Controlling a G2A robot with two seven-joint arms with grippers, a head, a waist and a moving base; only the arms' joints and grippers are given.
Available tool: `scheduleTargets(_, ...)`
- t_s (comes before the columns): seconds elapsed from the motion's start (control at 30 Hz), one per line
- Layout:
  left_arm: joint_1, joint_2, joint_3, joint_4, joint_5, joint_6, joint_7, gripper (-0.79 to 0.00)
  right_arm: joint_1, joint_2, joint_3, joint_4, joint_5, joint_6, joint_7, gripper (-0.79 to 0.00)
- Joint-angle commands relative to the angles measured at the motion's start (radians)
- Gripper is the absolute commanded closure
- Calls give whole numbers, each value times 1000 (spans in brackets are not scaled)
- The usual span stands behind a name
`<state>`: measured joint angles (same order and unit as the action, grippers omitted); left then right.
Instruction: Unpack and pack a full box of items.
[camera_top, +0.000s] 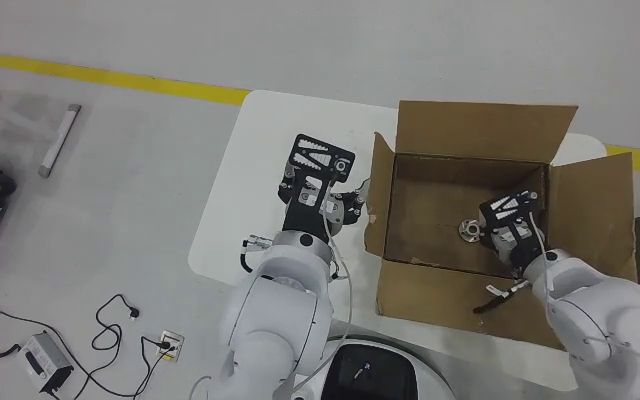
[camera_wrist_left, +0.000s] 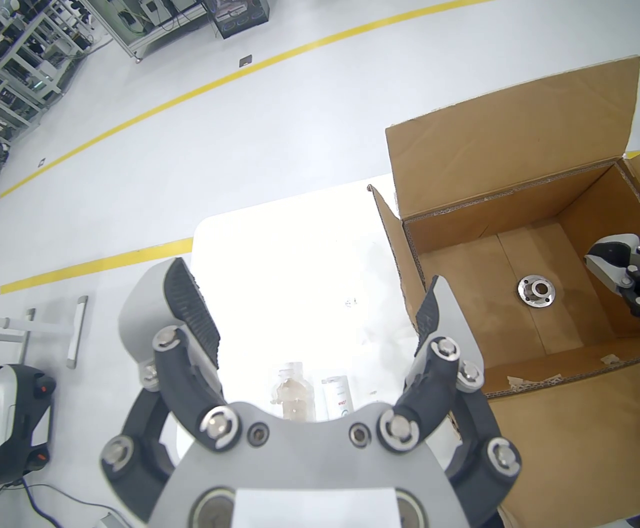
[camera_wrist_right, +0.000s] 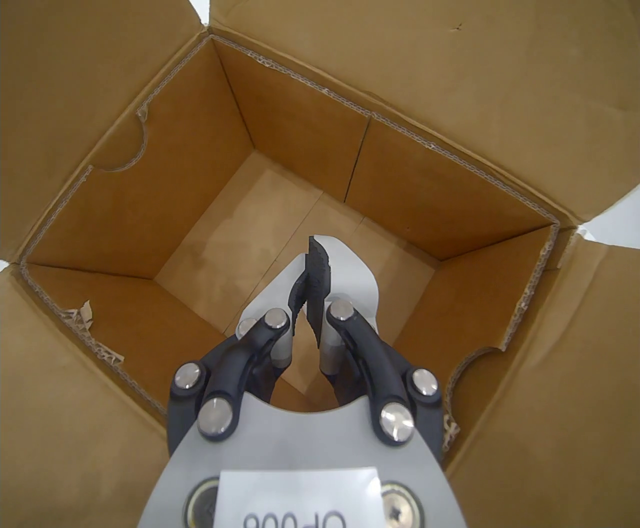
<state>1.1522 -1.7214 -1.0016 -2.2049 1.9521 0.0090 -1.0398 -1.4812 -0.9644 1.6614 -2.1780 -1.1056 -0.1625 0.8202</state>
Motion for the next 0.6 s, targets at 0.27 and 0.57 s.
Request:
scheduleTargets(0.27, 0, 0, 0, 0, 0, 0, 0, -785, -2, 0, 2, -1, 2, -2, -2, 0)
scheduleTargets(0.57, 0, 0, 0, 0, 0, 0, 0, -785, -8, -2, 5, -37, -9, 26, 5, 0)
